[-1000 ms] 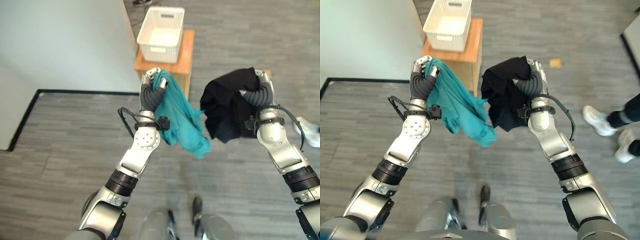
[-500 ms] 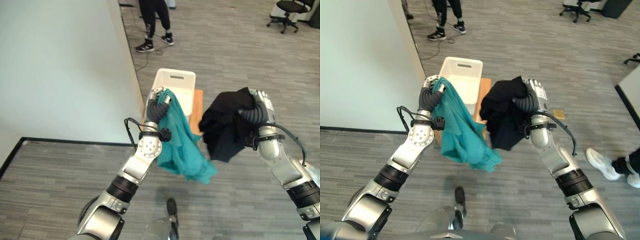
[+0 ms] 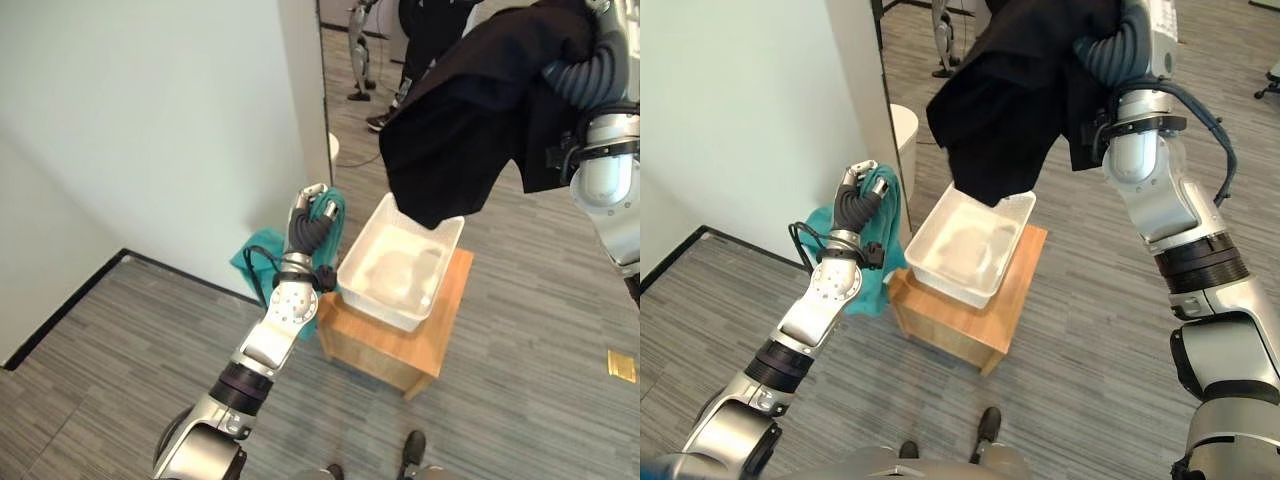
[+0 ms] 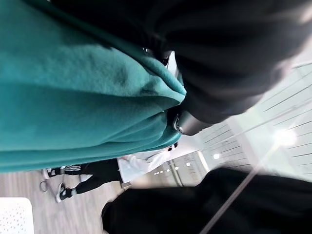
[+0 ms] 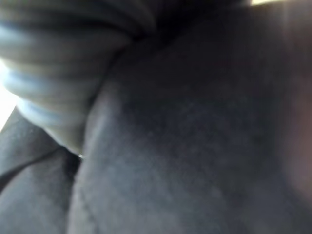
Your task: Pick up bed clothes into laundry basket.
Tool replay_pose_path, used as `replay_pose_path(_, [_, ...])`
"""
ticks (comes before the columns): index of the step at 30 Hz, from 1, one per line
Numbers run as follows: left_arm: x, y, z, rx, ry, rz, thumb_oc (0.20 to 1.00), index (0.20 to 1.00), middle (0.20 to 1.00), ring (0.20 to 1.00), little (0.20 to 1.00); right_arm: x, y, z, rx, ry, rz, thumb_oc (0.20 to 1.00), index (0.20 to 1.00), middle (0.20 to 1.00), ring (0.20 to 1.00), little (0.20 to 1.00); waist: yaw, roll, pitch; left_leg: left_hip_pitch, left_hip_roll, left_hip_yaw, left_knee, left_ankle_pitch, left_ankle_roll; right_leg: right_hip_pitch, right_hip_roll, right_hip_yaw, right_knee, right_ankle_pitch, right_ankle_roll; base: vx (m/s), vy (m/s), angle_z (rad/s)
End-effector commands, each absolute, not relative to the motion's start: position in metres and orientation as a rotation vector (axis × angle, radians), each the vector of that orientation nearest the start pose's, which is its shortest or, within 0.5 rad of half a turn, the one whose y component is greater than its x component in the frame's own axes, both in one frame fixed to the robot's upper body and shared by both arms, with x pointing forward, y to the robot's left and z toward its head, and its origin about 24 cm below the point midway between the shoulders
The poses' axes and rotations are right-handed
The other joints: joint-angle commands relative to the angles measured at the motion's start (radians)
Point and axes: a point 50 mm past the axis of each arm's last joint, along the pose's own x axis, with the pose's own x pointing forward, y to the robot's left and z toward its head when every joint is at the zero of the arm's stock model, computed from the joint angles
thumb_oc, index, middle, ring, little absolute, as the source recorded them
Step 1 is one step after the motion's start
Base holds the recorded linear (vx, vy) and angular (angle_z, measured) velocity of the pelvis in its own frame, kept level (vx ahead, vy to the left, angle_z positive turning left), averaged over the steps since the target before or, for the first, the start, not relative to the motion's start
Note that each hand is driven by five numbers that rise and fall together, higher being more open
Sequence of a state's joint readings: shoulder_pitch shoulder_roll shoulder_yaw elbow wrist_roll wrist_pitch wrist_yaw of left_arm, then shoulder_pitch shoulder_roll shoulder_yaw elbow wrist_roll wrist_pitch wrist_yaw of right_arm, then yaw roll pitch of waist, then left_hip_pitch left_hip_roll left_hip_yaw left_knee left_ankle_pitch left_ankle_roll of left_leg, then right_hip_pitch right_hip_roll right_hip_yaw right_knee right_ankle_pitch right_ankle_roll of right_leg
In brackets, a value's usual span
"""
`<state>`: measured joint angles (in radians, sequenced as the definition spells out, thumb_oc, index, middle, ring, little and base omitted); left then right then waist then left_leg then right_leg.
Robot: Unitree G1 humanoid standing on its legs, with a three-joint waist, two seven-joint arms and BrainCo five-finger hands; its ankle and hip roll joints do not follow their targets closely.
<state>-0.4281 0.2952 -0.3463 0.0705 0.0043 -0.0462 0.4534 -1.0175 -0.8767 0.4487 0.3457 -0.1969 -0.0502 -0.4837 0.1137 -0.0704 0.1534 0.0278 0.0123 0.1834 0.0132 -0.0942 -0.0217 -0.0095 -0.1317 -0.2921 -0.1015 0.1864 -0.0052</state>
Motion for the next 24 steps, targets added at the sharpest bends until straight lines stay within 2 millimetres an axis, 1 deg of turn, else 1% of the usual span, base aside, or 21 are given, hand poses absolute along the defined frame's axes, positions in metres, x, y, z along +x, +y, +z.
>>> replay_pose_path(1, [0.308,0.097,0.169,0.192,-0.594,-0.012,0.2,0.2,0.2,0.2,0.2,0.344,-0.206,0.361,-1.043,-0.961,-0.467,0.2,0.2,0.2,0.2,0.2,0.032,0.025,-0.044,0.022,0.086,-0.003,-0.1,0.111,-0.065,0.152,-0.016,-0.1,0.014,-0.18,0.168,0.07,-0.054,0.03])
replay_pose_path(2, [0.308,0.097,0.169,0.191,-0.594,-0.011,0.2,0.2,0.2,0.2,0.2,0.345,-0.205,0.361,-1.044,-0.963,-0.466,0.2,0.2,0.2,0.2,0.2,0.029,0.027,-0.044,0.022,0.086,-0.005,-0.1,0.111,-0.065,0.152,-0.016,-0.102,0.014,-0.181,0.168,0.06,-0.045,-0.07])
replay_pose_path(3, [0.308,0.097,0.168,0.188,-0.588,-0.009,0.2,0.2,0.2,0.2,0.2,0.353,-0.206,0.351,-1.078,-0.907,-0.454,0.2,0.2,0.2,0.2,0.2,0.039,0.028,-0.043,0.018,0.09,-0.009,-0.1,0.115,-0.072,0.157,-0.015,-0.115,0.014,-0.183,0.168,0.05,-0.028,-0.07])
replay_pose_path(4, [0.308,0.097,0.168,0.188,-0.588,-0.008,0.2,0.2,0.2,0.2,0.2,0.353,-0.206,0.351,-1.078,-0.907,-0.454,0.2,0.2,0.2,0.2,0.2,0.037,0.028,-0.044,0.017,0.09,-0.011,-0.1,0.115,-0.073,0.157,-0.015,-0.117,0.014,-0.184,0.168,0.06,-0.036,0.06])
replay_pose_path(5, [0.307,0.097,0.167,0.187,-0.585,-0.008,0.2,0.2,0.2,0.2,0.2,0.358,-0.209,0.346,-1.091,-0.875,-0.458,0.2,0.2,0.2,0.2,0.2,0.044,0.029,-0.043,0.015,0.091,-0.013,-0.1,0.117,-0.075,0.159,-0.015,-0.124,0.014,-0.186,0.168,0.07,-0.022,0.18])
replay_pose_path(6, [0.306,0.101,0.165,0.178,-0.578,0.005,0.2,0.2,0.2,0.2,0.2,0.366,-0.204,0.335,-1.102,-0.824,-0.432,0.2,0.2,0.2,0.2,0.2,0.056,0.034,-0.037,0.005,0.095,-0.019,-0.1,0.124,-0.081,0.16,-0.015,-0.138,0.014,-0.19,0.167,0.07,-0.022,0.22])
replay_pose_path(7, [0.306,0.101,0.165,0.178,-0.577,0.006,0.2,0.2,0.2,0.2,0.2,0.366,-0.204,0.335,-1.102,-0.824,-0.431,0.2,0.2,0.2,0.2,0.2,0.054,0.033,-0.038,0.004,0.095,-0.02,-0.1,0.124,-0.081,0.16,-0.015,-0.14,0.014,-0.191,0.167,0.07,-0.016,0.14])
replay_pose_path(8, [0.305,0.102,0.163,0.176,-0.57,0.005,0.2,0.2,0.2,0.2,0.2,0.371,-0.207,0.325,-1.113,-0.78,-0.428,0.2,0.2,0.2,0.2,0.2,0.062,0.035,-0.034,-0.001,0.097,-0.022,-0.1,0.127,-0.083,0.161,-0.015,-0.146,0.014,-0.192,0.167,0.02,-0.005,0.29])
replay_pose_path(9, [0.303,0.102,0.161,0.169,-0.563,0.002,0.2,0.2,0.2,0.2,0.2,0.376,-0.208,0.311,-1.125,-0.737,-0.419,0.2,0.2,0.2,0.2,0.2,0.069,0.035,-0.033,-0.008,0.097,-0.025,-0.1,0.13,-0.085,0.161,-0.016,-0.156,0.014,-0.192,0.168,0.03,-0.004,0.31])
replay_pose_path(11, [0.302,0.104,0.159,0.163,-0.558,-0.002,0.2,0.2,0.2,0.2,0.2,0.38,-0.209,0.3,-1.132,-0.69,-0.406,0.2,0.2,0.2,0.2,0.2,0.079,0.034,-0.028,-0.019,0.099,-0.029,-0.1,0.135,-0.089,0.16,-0.016,-0.167,0.014,-0.192,0.169,0.03,0.003,0.2])
replay_pose_path(12, [0.301,0.102,0.156,0.152,-0.545,-0.01,0.2,0.2,0.2,0.2,0.2,0.385,-0.21,0.278,-1.147,-0.62,-0.382,0.2,0.2,0.2,0.2,0.2,0.09,0.034,-0.022,-0.032,0.1,-0.036,-0.1,0.139,-0.091,0.157,-0.016,-0.178,0.014,-0.192,0.17,0.02,0.002,0.17])
replay_pose_path(13, [0.3,0.103,0.156,0.152,-0.544,-0.01,0.2,0.2,0.2,0.2,0.2,0.385,-0.21,0.277,-1.146,-0.62,-0.382,0.2,0.2,0.2,0.2,0.2,0.089,0.033,-0.024,-0.033,0.1,-0.037,-0.1,0.14,-0.092,0.156,-0.016,-0.179,0.014,-0.193,0.17,0.03,-0.001,0.25])
replay_pose_path(15, [0.3,0.102,0.154,0.143,-0.534,-0.014,0.2,0.2,0.2,0.2,0.2,0.39,-0.209,0.254,-1.155,-0.548,-0.361,0.2,0.2,0.2,0.2,0.2,0.107,0.033,-0.013,-0.051,0.102,-0.048,-0.1,0.145,-0.095,0.152,-0.014,-0.195,0.014,-0.196,0.168,0.02,0.002,0.15])
replay_pose_path(16, [0.299,0.102,0.154,0.143,-0.534,-0.015,0.2,0.2,0.2,0.2,0.2,0.39,-0.209,0.253,-1.155,-0.548,-0.361,0.2,0.2,0.2,0.2,0.2,0.106,0.032,-0.014,-0.052,0.102,-0.049,-0.1,0.145,-0.095,0.151,-0.014,-0.196,0.014,-0.196,0.168,0.02,0.006,0.12])
replay_pose_path(17, [0.299,0.102,0.153,0.134,-0.531,-0.017,0.2,0.2,0.2,0.2,0.2,0.392,-0.21,0.244,-1.153,-0.518,-0.357,0.2,0.2,0.2,0.2,0.2,0.112,0.033,-0.008,-0.057,0.102,-0.053,-0.1,0.147,-0.096,0.15,-0.014,-0.2,0.014,-0.196,0.168,0.02,0.008,0.22])
replay_pose_path(18, [0.296,0.1,0.151,0.12,-0.526,-0.034,0.2,0.2,0.2,0.2,0.2,0.394,-0.217,0.222,-1.164,-0.432,-0.356,0.2,0.2,0.2,0.2,0.2,0.124,0.034,0.003,-0.068,0.102,-0.062,-0.1,0.15,-0.097,0.147,-0.012,-0.207,0.014,-0.198,0.168,0.02,0.008,0.2])
replay_pose_path(19, [0.295,0.1,0.151,0.12,-0.525,-0.035,0.2,0.2,0.2,0.2,0.2,0.394,-0.217,0.221,-1.164,-0.431,-0.356,0.2,0.2,0.2,0.2,0.2,0.124,0.033,0.002,-0.068,0.103,-0.063,-0.1,0.15,-0.097,0.147,-0.012,-0.208,0.014,-0.198,0.168,0.01,0.009,0.14])
replay_pose_path(21, [0.293,0.098,0.148,0.116,-0.515,-0.053,0.2,0.2,0.2,0.2,0.2,0.395,-0.224,0.201,-1.166,-0.348,-0.358,0.2,0.2,0.2,0.2,0.2,0.133,0.033,0.013,-0.082,0.103,-0.069,-0.1,0.154,-0.098,0.142,-0.011,-0.218,0.014,-0.2,0.167,0.0,0.008,0.04])
replay_pose_path(22, [0.292,0.096,0.147,0.112,-0.512,-0.061,0.2,0.2,0.2,0.2,0.2,0.395,-0.225,0.188,-1.158,-0.303,-0.354,0.2,0.2,0.2,0.2,0.2,0.137,0.035,0.02,-0.089,0.102,-0.072,-0.1,0.156,-0.099,0.138,-0.011,-0.222,0.014,-0.201,0.167,-0.01,0.012,0.05])
replay_pose_path(24, [0.292,0.094,0.145,0.109,-0.501,-0.072,0.2,0.2,0.2,0.2,0.2,0.395,-0.228,0.17,-1.157,-0.227,-0.35,0.2,0.2,0.2,0.2,0.2,0.144,0.034,0.031,-0.104,0.101,-0.081,-0.1,0.161,-0.1,0.13,-0.011,-0.229,0.014,-0.2,0.165,-0.01,0.007,0.17])
